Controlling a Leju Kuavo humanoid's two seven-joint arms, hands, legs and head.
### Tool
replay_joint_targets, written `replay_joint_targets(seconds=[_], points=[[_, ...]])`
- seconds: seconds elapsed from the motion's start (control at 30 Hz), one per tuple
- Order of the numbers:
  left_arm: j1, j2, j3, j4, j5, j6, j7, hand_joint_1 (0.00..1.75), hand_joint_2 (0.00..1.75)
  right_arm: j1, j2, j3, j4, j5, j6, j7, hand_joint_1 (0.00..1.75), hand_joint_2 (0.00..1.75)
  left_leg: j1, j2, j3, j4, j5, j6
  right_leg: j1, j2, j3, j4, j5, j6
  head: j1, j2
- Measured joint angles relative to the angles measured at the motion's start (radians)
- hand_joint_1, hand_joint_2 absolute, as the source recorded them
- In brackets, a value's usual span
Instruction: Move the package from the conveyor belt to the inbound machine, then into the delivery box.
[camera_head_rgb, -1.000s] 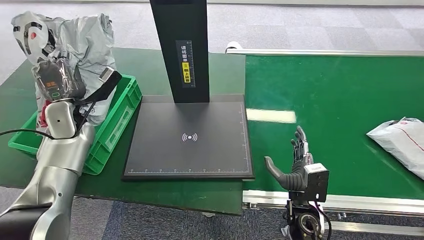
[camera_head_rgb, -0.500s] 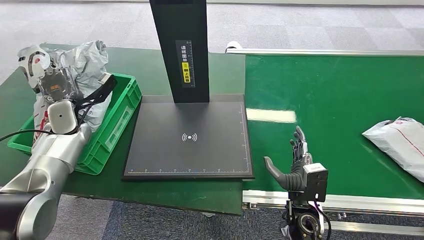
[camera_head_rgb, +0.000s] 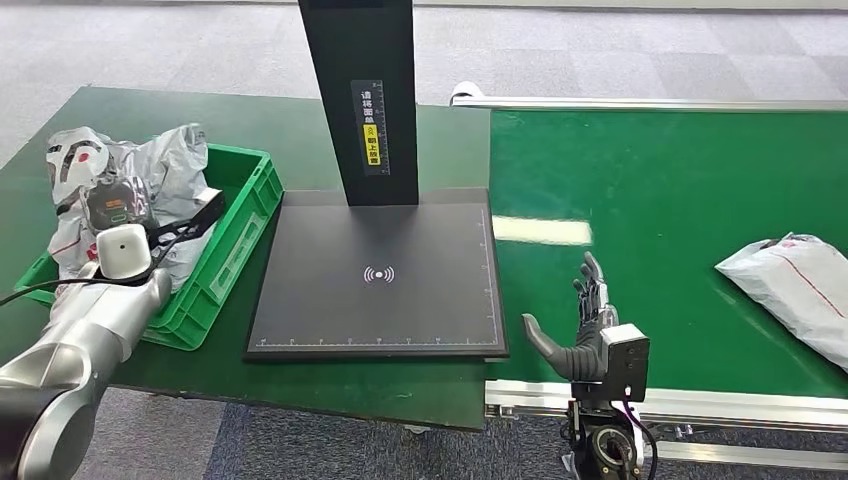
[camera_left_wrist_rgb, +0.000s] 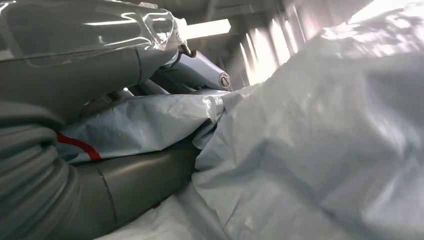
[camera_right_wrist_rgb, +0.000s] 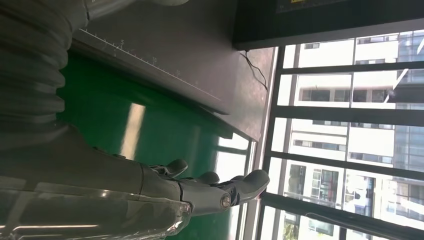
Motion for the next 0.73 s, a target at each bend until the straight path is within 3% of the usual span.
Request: replay_joint_targets(seconds=[0.13, 0.2, 0.57, 0.63, 0.73], points=[[0.020, -0.009, 0.049, 0.004, 0.089, 0.086, -0.130, 0.22, 1.75, 0.001, 0.000, 0.000, 0.000, 0.005, 0.004, 0.001, 0.00, 1.75, 0.000, 0.000, 0.000, 0.000, 0.000, 0.000, 0.000, 0.000, 0.000, 0.000, 0.000, 0.000, 0.000, 0.000], [0.029, -0.014, 0.072, 0.004, 0.091, 0.146, -0.176, 0.01, 1.75, 0.001, 0.000, -0.001, 0.000, 0.008, 0.008, 0.002, 0.00, 1.75, 0.000, 0.000, 0.000, 0.000, 0.000, 0.000, 0.000, 0.000, 0.000, 0.000, 0.000, 0.000, 0.000, 0.000], [0.034, -0.036, 0.105, 0.005, 0.050, 0.049, -0.180, 0.00, 1.75, 0.000, 0.000, -0.001, 0.000, 0.008, 0.014, 0.003, 0.00, 1.75, 0.000, 0.000, 0.000, 0.000, 0.000, 0.000, 0.000, 0.000, 0.000, 0.000, 0.000, 0.000, 0.000, 0.000], [0.038, -0.039, 0.114, 0.005, 0.058, 0.080, -0.186, 0.00, 1.75, 0.000, 0.000, -0.001, 0.000, 0.008, 0.014, 0.003, 0.00, 1.75, 0.000, 0.000, 0.000, 0.000, 0.000, 0.000, 0.000, 0.000, 0.000, 0.000, 0.000, 0.000, 0.000, 0.000], [0.051, -0.043, 0.137, 0.003, 0.077, 0.213, -0.212, 0.00, 1.75, 0.001, 0.000, -0.001, 0.000, 0.009, 0.014, 0.003, 0.00, 1.75, 0.000, 0.000, 0.000, 0.000, 0.000, 0.000, 0.000, 0.000, 0.000, 0.000, 0.000, 0.000, 0.000, 0.000]])
